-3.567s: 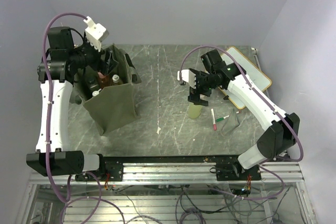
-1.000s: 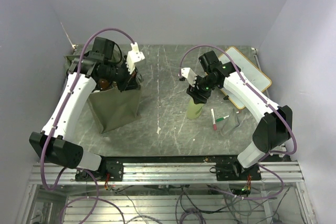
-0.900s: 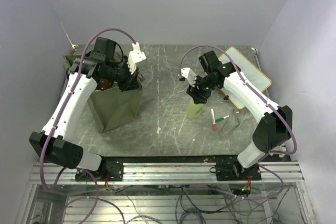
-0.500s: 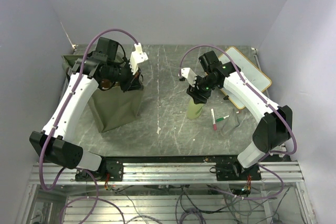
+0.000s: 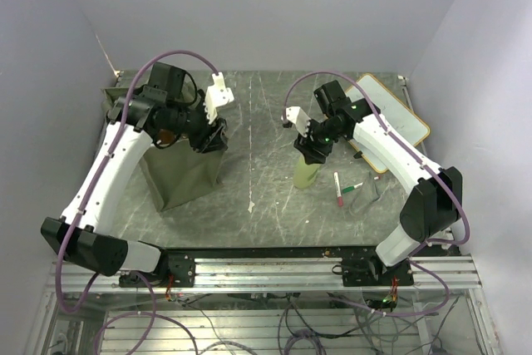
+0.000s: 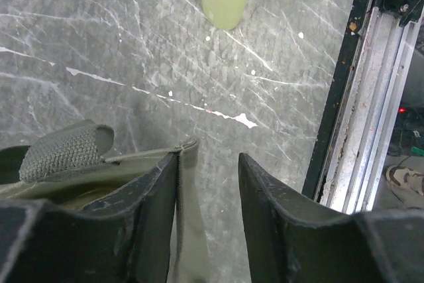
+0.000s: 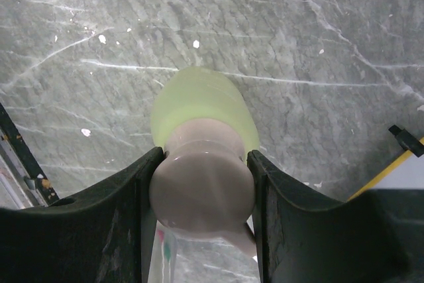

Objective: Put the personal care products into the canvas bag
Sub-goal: Move the care product at the center of the board.

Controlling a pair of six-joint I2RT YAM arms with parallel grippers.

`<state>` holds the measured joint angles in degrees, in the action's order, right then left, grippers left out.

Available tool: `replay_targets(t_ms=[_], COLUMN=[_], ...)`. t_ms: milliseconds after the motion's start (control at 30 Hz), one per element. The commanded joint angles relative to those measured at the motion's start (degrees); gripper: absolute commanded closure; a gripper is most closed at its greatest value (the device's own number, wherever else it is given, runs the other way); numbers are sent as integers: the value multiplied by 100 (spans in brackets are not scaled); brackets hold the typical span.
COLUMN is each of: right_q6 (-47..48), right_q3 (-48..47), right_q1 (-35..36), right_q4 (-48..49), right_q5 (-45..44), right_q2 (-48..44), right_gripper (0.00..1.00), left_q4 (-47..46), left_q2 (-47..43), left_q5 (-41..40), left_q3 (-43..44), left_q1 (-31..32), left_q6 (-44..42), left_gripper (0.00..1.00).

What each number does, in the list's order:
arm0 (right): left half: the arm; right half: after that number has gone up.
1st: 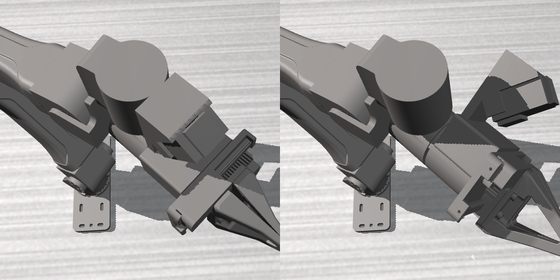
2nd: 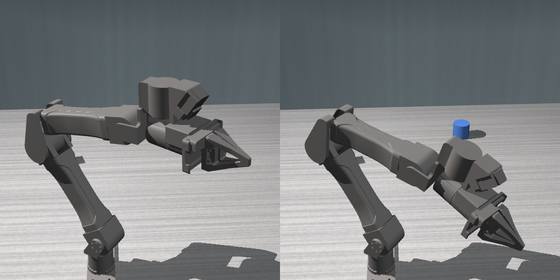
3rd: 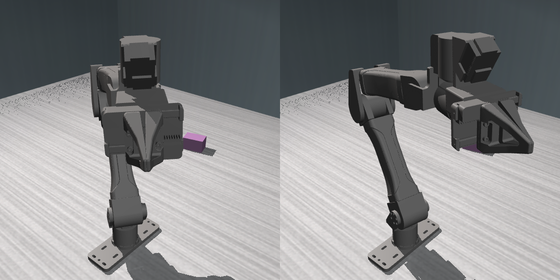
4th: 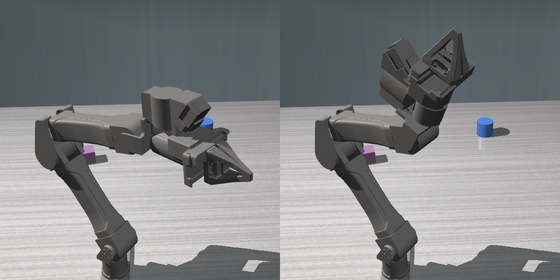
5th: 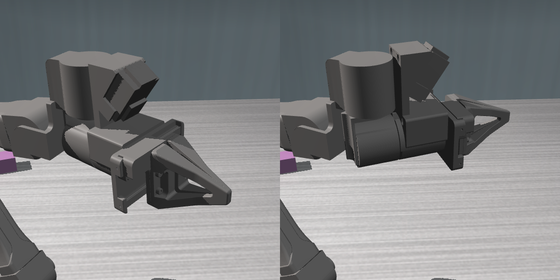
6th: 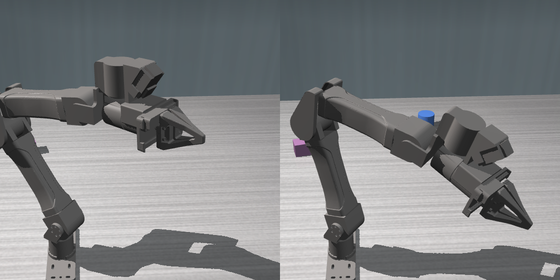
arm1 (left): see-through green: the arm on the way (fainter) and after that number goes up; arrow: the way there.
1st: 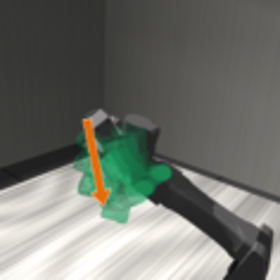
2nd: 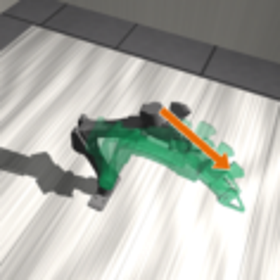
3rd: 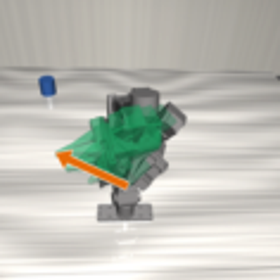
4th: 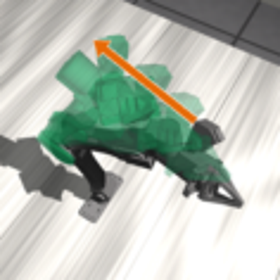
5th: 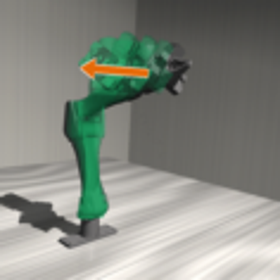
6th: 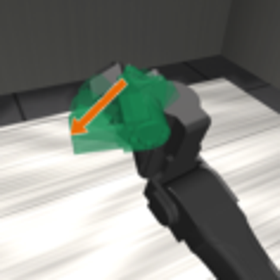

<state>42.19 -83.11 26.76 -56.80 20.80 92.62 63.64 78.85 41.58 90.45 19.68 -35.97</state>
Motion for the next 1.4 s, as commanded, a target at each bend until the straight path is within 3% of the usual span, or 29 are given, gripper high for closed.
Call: replay_targets(t_ms=[0, 333, 500, 600, 867, 933, 1000, 1200, 1367], right_q6=[-241, -839, -1119, -1283, -1490, -1520, -1518, -1548, -1551], right_q3=[-99, -443, -710, -841, -935, -944, -969, -997, -1013], right_q1=[115, 1008, 1359, 1474, 1490, 1495, 1489, 1406, 915], right_q4=[536, 1265, 1516, 1630, 1589, 1584, 1567, 1611, 1566], right_q5=[214, -78, -176, -222, -93, -102, -122, -251, -145], right_q2=[-276, 110, 457, 606, 603, 525, 451, 110, -222], right_gripper=[100, 100, 100, 99, 65, 42, 31, 24, 22], left_q4=[28, -225, -546, -715, -1521, -1713, -1892, -2258, -2389], left_q2=[-229, -232, -253, -223, -179, -192, -199, -17, 208], left_q5=[194, -379, -809, -919, -1577, -1655, -1682, -1834, -1836], left_q3=[243, 954, 1166, 1202, 1043, 1013, 972, 943, 903], left_q1=[70, -119, -170, -188, -211, -217, -211, -210, -113], left_q6=[-228, 182, 449, 666, 1557, 1625, 1692, 2148, 2295], left_gripper=[46, 19, 11, 0, 2, 1, 1, 2, 4])
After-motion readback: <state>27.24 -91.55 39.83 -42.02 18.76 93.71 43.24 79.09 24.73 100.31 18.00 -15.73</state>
